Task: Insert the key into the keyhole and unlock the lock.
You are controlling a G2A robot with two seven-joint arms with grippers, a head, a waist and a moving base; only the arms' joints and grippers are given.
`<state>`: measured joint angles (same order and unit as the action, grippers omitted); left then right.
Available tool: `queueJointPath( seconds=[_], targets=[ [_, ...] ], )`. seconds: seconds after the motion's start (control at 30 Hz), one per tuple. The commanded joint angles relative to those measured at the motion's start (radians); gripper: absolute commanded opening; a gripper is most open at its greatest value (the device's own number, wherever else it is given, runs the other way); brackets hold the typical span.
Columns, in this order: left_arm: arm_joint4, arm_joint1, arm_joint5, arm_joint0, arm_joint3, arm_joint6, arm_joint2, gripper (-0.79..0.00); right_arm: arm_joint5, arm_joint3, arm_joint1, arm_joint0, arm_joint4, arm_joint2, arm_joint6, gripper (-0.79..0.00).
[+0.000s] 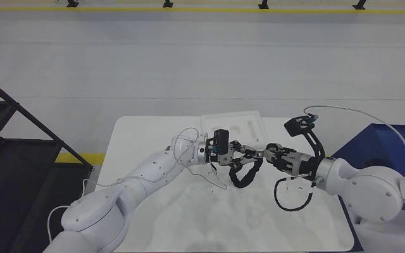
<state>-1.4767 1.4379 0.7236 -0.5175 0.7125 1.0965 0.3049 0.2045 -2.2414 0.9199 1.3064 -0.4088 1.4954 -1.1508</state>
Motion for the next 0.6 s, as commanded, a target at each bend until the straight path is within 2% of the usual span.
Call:
queueJointPath(
  seconds=[0.0, 0.57],
  targets=[
    [-0.007, 0.001, -0.003, 0.002, -0.009, 0.003, -0.001, -0.785, 0.000, -0.001, -0.001, -0.002, 0.003, 0.000, -0.003, -0.785],
    [-0.073, 0.009, -0.034, 0.017, -0.035, 0.034, 0.007, -0.785, 0.016, 0.015, -0.009, -0.034, 0.006, -0.019, -0.048, -0.785]
  ],
)
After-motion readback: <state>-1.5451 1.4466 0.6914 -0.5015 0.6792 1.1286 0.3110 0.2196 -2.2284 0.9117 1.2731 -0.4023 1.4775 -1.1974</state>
